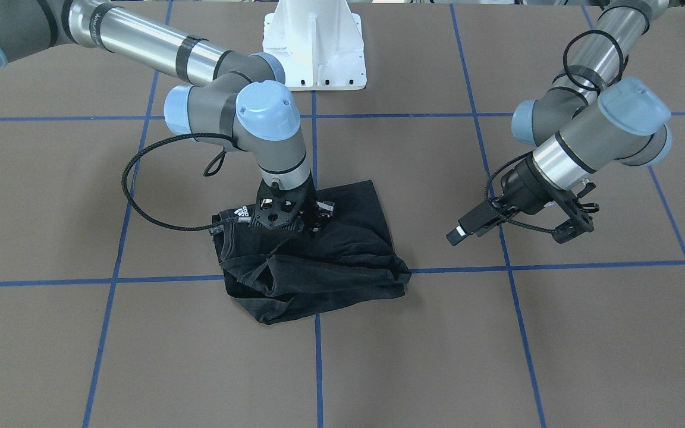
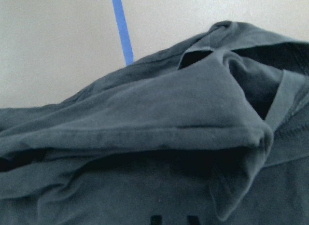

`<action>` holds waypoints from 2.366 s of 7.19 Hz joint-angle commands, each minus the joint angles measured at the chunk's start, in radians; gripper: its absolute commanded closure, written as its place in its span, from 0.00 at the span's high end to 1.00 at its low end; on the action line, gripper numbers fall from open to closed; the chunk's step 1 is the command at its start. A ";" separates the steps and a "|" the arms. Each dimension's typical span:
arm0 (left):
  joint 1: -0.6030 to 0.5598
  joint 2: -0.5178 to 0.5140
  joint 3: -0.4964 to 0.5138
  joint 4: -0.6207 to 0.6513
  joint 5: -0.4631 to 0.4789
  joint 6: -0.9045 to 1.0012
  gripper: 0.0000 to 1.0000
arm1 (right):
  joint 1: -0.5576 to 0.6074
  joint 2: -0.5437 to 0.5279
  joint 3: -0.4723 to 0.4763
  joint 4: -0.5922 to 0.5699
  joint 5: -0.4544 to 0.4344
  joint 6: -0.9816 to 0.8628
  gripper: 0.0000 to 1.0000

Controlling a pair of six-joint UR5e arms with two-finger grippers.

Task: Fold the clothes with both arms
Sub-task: 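Lower the right gripper onto the folded bundle to press it flat, then drag the right gripper along the bundle's far edge to square it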

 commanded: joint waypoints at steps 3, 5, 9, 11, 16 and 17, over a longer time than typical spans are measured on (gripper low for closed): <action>0.001 0.006 -0.001 -0.001 0.003 0.000 1.00 | 0.086 0.086 -0.293 0.120 -0.046 -0.170 0.00; 0.001 0.007 -0.001 -0.001 0.004 0.000 1.00 | 0.161 0.089 -0.352 0.171 -0.047 -0.285 0.00; 0.001 0.006 0.001 -0.001 0.000 0.000 1.00 | 0.207 0.092 -0.364 0.174 -0.047 -0.329 0.00; -0.002 0.006 -0.001 -0.001 -0.002 0.001 1.00 | 0.216 0.104 -0.364 0.187 -0.053 -0.335 0.00; -0.117 0.114 -0.054 0.009 0.009 0.353 1.00 | 0.363 -0.102 -0.179 0.135 0.130 -0.516 1.00; -0.169 0.159 -0.077 0.011 0.006 0.438 1.00 | 0.393 -0.150 -0.095 0.033 0.140 -0.586 1.00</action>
